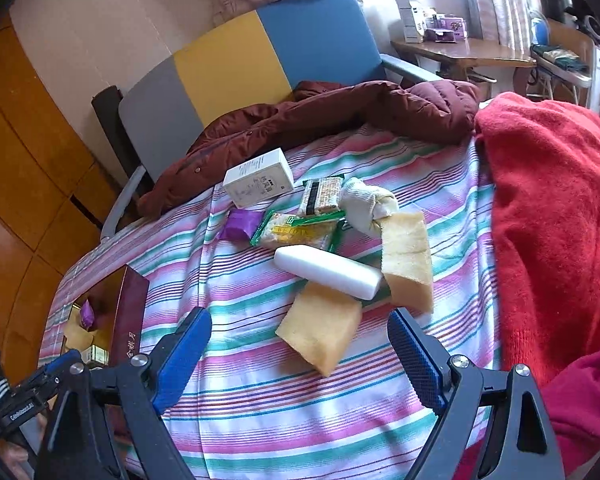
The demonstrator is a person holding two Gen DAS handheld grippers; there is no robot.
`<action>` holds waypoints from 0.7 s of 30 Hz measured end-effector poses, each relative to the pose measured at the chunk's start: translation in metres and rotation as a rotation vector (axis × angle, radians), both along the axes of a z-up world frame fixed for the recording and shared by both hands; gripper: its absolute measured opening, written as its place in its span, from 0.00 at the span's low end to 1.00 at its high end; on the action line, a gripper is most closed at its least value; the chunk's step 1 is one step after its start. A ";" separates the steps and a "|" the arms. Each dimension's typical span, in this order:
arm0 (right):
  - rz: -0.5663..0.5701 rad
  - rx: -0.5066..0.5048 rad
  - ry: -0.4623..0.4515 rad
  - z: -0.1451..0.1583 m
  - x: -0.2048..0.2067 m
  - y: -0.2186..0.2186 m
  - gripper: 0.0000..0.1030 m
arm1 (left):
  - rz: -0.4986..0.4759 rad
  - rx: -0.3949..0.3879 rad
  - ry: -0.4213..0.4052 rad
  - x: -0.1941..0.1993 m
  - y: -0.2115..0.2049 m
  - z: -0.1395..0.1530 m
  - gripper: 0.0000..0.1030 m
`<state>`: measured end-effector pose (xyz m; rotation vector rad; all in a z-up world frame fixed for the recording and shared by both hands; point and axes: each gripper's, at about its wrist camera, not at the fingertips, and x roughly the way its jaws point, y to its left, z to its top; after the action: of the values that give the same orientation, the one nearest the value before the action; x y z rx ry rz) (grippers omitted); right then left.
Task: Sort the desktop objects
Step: 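Move both grippers back toward the remaining items, then grasp the white printed box with the left gripper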
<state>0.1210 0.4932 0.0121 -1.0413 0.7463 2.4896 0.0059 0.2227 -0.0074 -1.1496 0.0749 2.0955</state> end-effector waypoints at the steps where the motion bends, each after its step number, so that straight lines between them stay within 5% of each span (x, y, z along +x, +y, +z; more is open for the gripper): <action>1: 0.004 0.000 0.000 0.000 -0.002 0.001 0.88 | -0.008 0.000 0.008 0.000 0.004 0.004 0.58; 17: 0.201 0.024 -0.092 -0.025 -0.080 0.015 0.87 | -0.075 -0.009 0.062 -0.037 0.094 0.066 0.58; 21: 0.204 -0.039 -0.061 -0.040 -0.093 0.024 0.87 | -0.114 -0.106 0.102 -0.060 0.134 0.072 0.58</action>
<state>0.0277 0.5175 -0.0281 -1.2587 0.7048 2.6078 -0.0537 0.3569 0.0647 -1.0735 0.2965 2.0688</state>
